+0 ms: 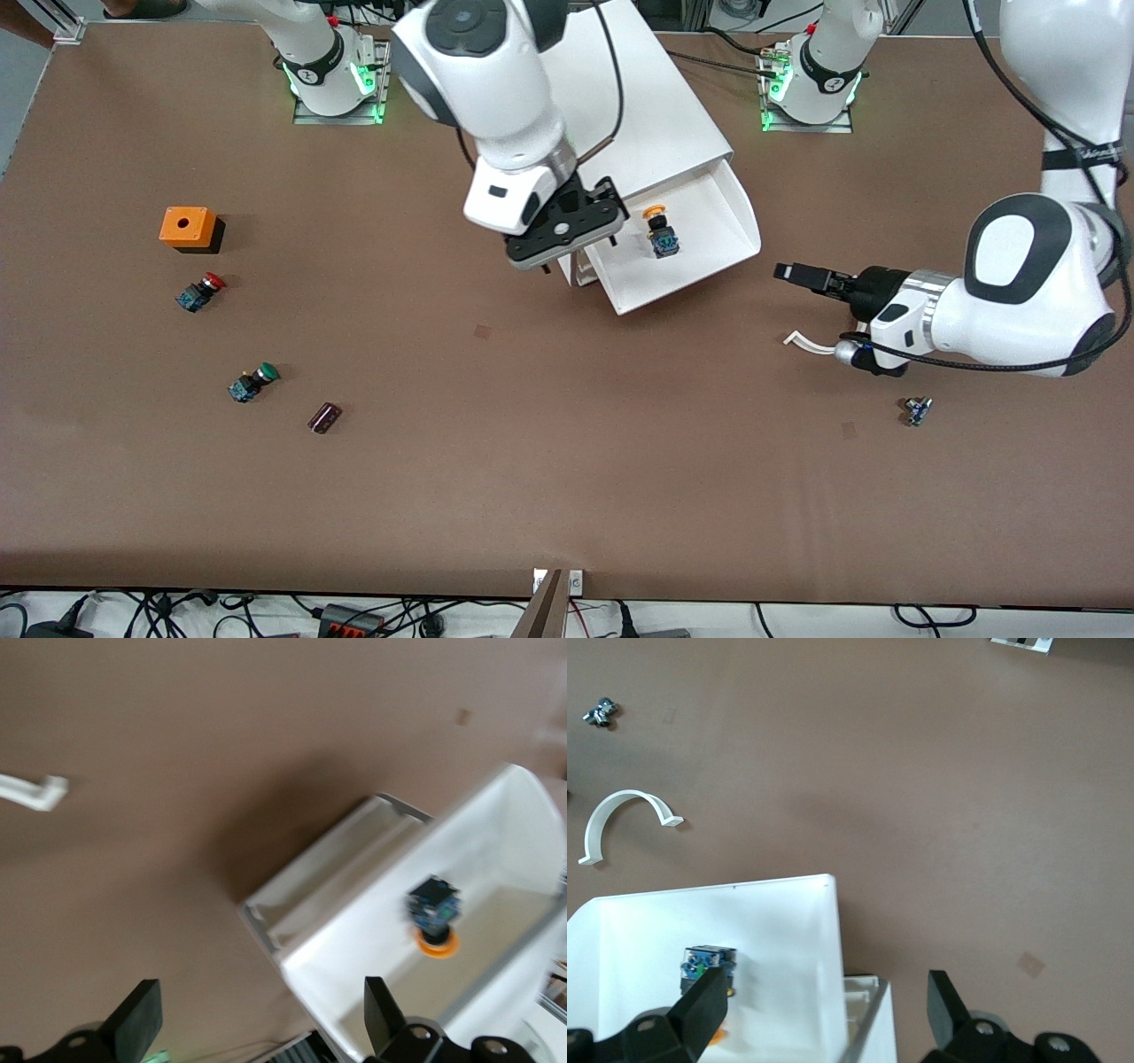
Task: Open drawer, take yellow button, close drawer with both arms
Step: 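Grasp the yellow-based button in the drawer with the right gripper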
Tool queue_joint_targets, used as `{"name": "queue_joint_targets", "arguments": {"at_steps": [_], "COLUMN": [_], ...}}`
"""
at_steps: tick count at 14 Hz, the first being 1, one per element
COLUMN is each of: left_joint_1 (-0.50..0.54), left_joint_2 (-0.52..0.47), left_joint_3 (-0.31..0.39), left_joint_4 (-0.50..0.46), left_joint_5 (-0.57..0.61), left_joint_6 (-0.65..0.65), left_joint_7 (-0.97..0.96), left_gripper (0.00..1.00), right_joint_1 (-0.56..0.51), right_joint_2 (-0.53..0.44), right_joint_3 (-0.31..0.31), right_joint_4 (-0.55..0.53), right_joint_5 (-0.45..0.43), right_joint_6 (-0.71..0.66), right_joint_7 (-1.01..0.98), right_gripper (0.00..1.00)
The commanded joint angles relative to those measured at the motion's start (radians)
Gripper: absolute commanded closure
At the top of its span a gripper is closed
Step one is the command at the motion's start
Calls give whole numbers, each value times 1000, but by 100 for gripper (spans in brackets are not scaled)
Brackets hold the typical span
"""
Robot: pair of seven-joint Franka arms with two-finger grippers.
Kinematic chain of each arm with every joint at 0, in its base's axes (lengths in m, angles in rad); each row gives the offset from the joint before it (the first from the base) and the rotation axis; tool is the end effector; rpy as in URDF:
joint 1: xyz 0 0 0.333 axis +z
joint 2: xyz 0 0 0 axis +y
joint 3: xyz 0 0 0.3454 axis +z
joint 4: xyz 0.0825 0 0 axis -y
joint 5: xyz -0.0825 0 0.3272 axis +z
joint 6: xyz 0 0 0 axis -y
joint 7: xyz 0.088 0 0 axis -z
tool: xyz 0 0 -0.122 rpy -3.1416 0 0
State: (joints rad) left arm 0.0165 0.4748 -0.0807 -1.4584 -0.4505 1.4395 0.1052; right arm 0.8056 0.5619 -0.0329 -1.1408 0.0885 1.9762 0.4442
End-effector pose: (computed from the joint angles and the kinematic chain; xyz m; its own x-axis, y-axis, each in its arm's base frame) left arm 0.5868 -0.0867 0.4297 0.8865 -0.2158 -0.4093 0.0117 -0.8739 0.4859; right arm 0.4964 0.5032 0.5267 0.9356 0.2816 0.2131 0.3207 -0.9301 -0.1791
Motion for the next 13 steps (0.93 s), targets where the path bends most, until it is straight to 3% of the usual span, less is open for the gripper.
{"name": "queue_joint_targets", "arguments": {"at_steps": [1, 7, 13], "left_joint_1": [5, -9, -18], "left_joint_2": [2, -41, -62], "left_joint_3": [6, -10, -11], "left_joint_4": [30, 12, -23], "left_joint_5": [160, 424, 431], "left_joint_6": [51, 117, 145], "left_joint_7": [-28, -231, -343], "left_gripper": [0, 0, 0], "right_joint_1": [67, 142, 185], "right_joint_2": [78, 153, 208], "right_joint_3": [-18, -21, -18], "right_joint_4": [84, 115, 115], "right_joint_5": [-52, -73, -75], "right_joint_6": [-8, 44, 102], "right_joint_7": [112, 234, 307], "right_gripper": [0, 0, 0]}}
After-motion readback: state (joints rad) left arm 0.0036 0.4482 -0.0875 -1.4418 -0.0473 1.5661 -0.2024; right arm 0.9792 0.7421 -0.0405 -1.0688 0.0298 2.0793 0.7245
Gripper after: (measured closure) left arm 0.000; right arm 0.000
